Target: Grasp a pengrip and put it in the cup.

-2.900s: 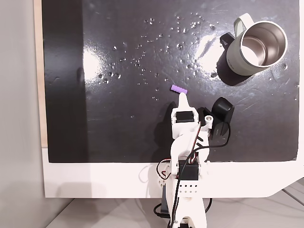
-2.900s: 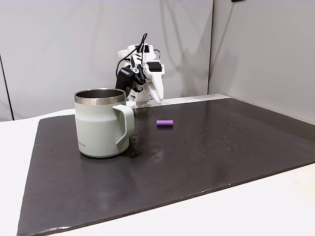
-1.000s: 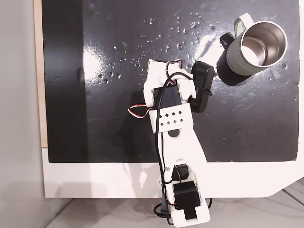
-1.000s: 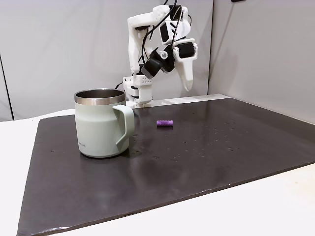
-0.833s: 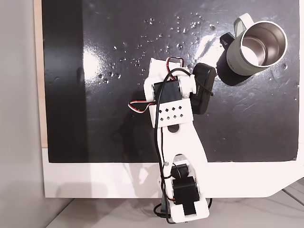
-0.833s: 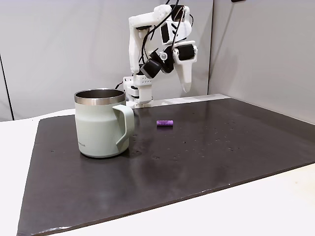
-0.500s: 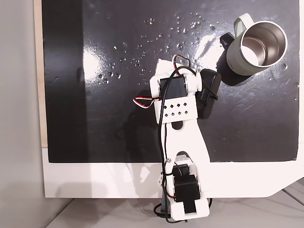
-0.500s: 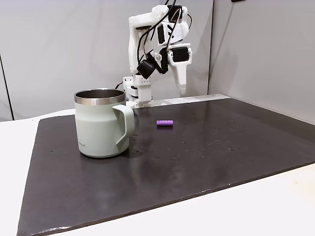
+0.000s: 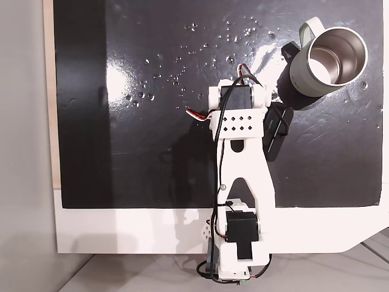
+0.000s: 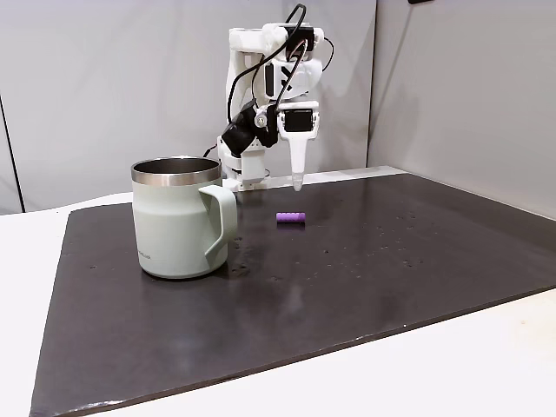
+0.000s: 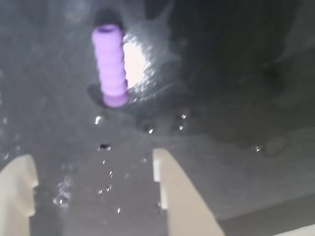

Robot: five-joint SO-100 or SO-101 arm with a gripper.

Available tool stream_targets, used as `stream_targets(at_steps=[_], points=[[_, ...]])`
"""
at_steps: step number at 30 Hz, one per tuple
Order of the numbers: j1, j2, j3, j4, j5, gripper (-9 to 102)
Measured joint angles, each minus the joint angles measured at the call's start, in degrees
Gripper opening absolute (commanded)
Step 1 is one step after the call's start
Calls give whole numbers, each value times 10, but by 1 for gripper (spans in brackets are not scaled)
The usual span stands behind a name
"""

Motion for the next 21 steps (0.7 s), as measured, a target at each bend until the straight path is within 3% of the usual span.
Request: stream_targets(at_steps=[21], points=[[-1, -90, 13, -25, -38, 23]])
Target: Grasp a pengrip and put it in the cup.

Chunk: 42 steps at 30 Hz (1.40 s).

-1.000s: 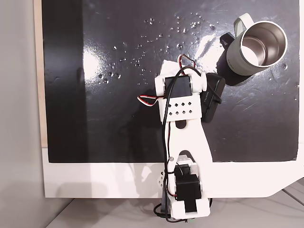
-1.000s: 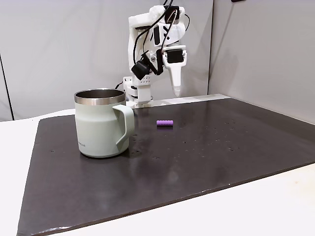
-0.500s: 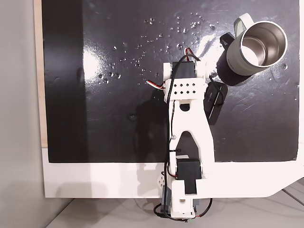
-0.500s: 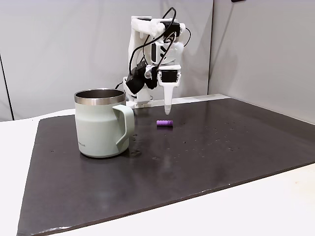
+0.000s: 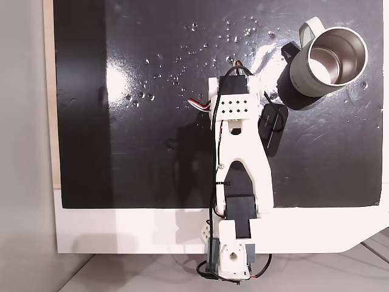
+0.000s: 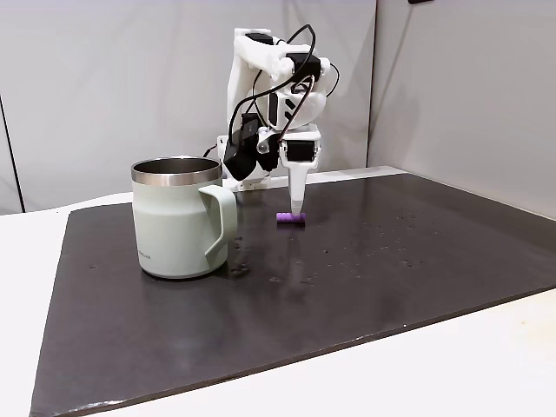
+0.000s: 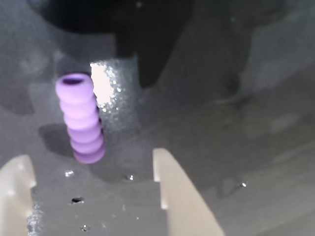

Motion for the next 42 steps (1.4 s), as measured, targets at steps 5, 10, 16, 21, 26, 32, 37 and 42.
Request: stream_targets(at_steps=[5, 10, 16, 21, 26, 32, 37, 42], points=[[2, -10, 21, -26, -16, 21], [8, -10, 44, -52, -32, 20], [14, -10, 61, -84, -63, 18], [24, -8, 75, -108, -86, 11], [36, -8, 82, -129, -105, 2], [45, -8, 93, -131, -111, 0], [47, -3, 91, -128, -114, 0], [31, 31, 45, -62, -114, 0]])
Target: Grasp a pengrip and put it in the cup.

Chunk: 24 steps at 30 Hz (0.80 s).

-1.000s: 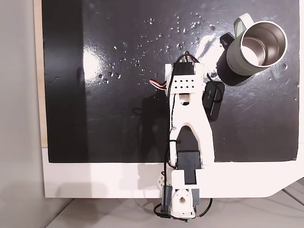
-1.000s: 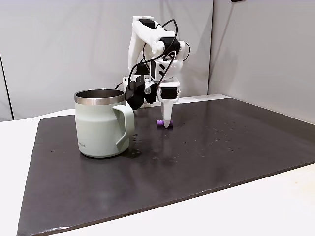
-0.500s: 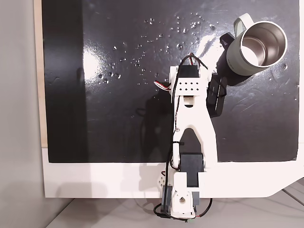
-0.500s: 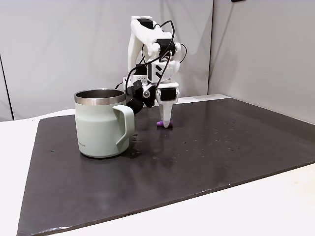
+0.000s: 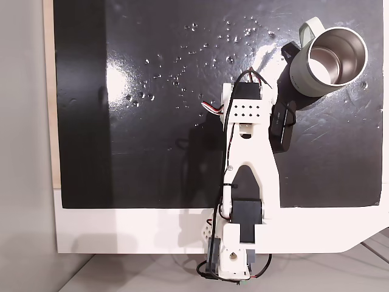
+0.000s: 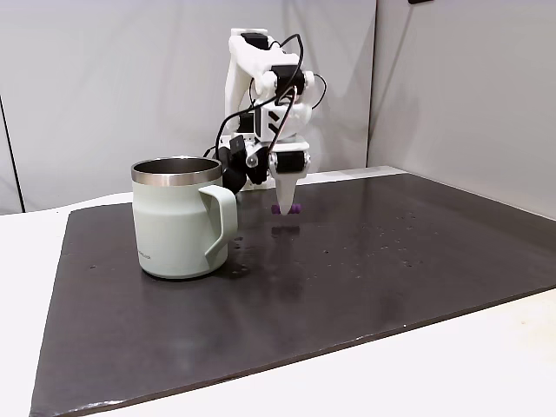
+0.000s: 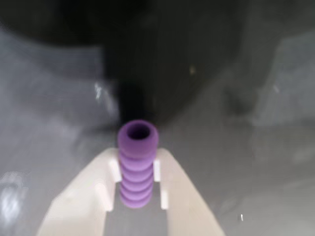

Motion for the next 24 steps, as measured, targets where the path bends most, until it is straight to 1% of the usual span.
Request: stream_targets(at_steps=[3, 6, 12, 17, 24], points=[[-24, 33, -54, 55, 0, 0], [-27, 67, -91, 103, -2, 0], [-21, 155, -115, 175, -66, 0], [40, 200, -149, 207, -136, 0], [159, 192, -249, 235, -236, 0]])
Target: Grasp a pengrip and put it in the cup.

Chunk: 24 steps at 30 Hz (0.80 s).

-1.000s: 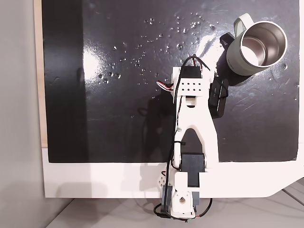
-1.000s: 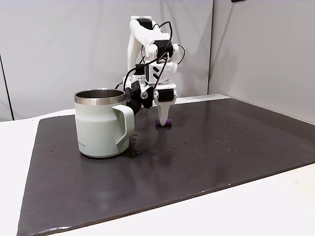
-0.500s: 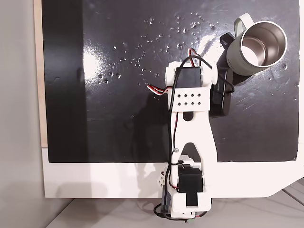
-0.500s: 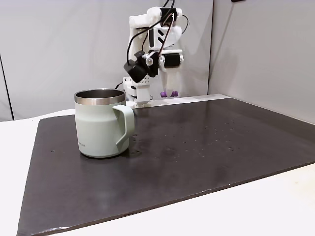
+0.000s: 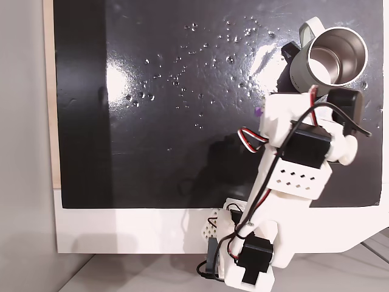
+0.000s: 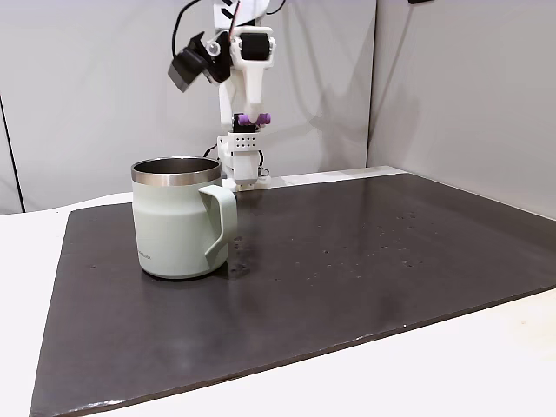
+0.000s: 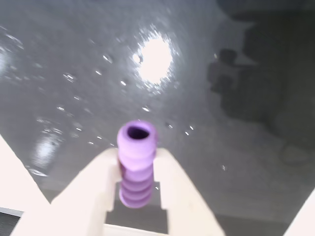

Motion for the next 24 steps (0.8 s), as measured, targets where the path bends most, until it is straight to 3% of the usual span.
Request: stream_targets(at_steps=[10, 17, 24], points=[[98, -134, -189, 4, -71, 0], [119, -285, -409, 11, -74, 0], [117, -346, -535, 12, -74, 0]])
